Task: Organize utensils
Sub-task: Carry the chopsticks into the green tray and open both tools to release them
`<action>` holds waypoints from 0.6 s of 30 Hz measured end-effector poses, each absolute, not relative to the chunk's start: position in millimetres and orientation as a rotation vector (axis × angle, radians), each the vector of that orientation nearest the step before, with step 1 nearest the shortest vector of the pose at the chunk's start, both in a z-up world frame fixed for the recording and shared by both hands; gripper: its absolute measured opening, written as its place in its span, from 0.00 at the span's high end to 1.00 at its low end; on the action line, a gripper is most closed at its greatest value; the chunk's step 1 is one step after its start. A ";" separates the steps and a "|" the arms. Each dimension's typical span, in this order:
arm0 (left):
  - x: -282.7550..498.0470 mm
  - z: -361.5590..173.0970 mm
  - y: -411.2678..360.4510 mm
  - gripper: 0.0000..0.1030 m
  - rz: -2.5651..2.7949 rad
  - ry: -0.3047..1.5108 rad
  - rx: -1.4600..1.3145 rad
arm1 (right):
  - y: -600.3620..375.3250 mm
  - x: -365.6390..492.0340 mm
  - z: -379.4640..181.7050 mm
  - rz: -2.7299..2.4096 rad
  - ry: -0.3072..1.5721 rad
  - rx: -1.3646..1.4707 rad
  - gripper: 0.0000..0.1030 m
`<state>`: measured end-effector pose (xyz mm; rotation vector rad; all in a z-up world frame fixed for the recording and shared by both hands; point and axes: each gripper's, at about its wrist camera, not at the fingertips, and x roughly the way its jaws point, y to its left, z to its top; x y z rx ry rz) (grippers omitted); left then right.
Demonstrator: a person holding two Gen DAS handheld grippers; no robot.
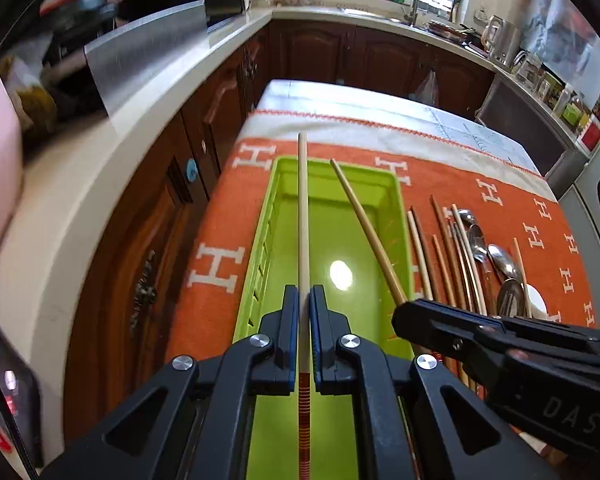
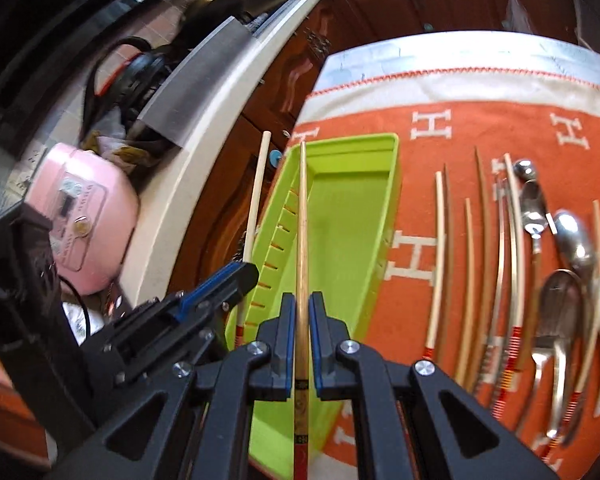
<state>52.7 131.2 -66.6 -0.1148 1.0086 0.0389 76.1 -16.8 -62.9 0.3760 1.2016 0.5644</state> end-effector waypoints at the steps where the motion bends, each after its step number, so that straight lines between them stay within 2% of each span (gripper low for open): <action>1: 55.0 -71.6 134.8 0.96 0.031 1.018 -0.133 | -13.1 79.3 -67.4 0.551 1.210 0.384 0.93; 10: 60.2 -96.2 150.6 0.96 0.022 1.059 -0.212 | 7.1 87.2 -91.2 0.509 1.272 0.373 0.92; 18: 57.7 -93.4 153.7 0.85 0.045 1.056 -0.233 | 6.1 81.6 -94.8 0.515 1.298 0.360 0.92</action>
